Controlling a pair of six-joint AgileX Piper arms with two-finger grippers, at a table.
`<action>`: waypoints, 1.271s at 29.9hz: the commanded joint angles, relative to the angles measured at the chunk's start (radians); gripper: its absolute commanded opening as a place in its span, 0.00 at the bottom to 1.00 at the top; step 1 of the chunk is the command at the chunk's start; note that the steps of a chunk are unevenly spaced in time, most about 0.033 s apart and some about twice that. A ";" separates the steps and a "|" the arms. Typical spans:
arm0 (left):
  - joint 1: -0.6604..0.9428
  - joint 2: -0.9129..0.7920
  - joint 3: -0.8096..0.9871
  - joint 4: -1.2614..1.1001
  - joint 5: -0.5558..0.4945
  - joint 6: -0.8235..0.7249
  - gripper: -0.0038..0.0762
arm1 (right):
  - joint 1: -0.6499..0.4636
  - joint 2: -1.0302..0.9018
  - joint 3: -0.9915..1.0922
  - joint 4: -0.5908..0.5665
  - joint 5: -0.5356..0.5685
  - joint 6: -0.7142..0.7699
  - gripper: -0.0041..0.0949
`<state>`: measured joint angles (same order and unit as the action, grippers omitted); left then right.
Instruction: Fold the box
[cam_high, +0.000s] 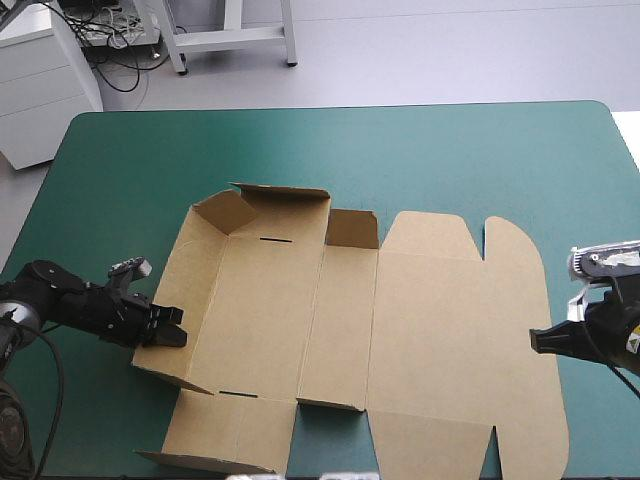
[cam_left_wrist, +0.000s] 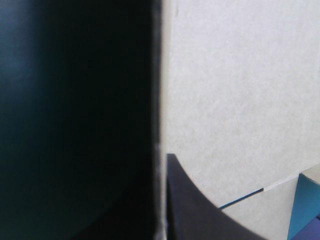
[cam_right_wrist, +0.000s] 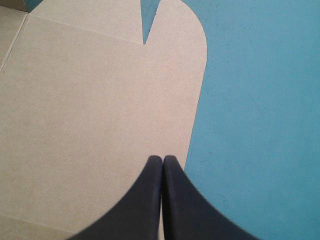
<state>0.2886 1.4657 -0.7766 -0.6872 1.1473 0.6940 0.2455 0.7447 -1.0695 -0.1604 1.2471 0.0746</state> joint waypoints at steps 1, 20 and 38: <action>-0.007 -0.024 -0.059 -0.121 0.058 0.125 0.01 | -0.004 0.003 -0.022 -0.013 -0.046 -0.009 0.02; -0.361 -0.055 -0.814 0.129 0.064 -0.012 0.01 | -0.004 0.003 -0.098 -0.011 -0.106 -0.002 0.02; -0.736 -0.033 -0.989 0.737 -0.111 -0.058 0.01 | -0.004 0.003 -0.145 -0.013 -0.138 -0.005 0.02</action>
<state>-0.3838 1.4601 -1.7305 -0.0249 1.1778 0.6454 0.2455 0.7447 -1.1850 -0.1572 1.1770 0.0746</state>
